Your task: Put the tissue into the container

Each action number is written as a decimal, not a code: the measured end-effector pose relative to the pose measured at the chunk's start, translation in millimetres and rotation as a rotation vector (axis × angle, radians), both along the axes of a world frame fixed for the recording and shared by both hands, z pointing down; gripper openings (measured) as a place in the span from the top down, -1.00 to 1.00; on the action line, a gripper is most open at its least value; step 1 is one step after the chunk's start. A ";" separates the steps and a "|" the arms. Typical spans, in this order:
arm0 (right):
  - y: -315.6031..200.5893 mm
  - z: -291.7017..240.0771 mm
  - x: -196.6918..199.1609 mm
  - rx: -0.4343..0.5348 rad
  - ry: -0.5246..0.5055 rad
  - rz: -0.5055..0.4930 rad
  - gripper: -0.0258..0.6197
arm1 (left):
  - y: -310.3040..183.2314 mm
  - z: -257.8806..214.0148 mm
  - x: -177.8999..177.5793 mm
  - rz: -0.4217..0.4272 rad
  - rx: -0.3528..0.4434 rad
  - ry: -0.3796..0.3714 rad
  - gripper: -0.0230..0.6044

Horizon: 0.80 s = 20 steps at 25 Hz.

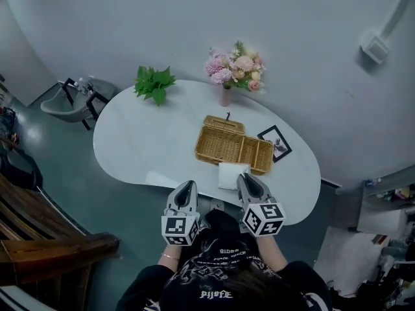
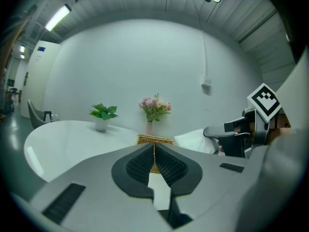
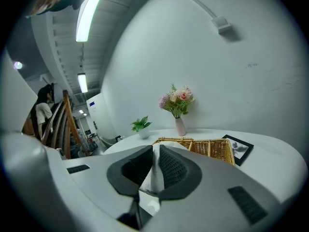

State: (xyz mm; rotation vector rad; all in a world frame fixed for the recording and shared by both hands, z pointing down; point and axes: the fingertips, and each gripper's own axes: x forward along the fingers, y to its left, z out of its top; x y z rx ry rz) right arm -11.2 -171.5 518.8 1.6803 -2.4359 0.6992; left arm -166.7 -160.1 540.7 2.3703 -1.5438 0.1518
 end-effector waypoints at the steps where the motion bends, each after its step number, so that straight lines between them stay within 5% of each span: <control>1: -5.2 -0.6 -1.9 0.000 -0.002 -0.005 0.72 | -4.3 0.3 -1.3 -0.003 -0.002 -0.002 0.84; 20: -87.8 -23.4 -23.9 0.016 -0.034 -0.042 0.72 | -66.9 -11.6 -7.1 -0.051 -0.005 -0.026 0.84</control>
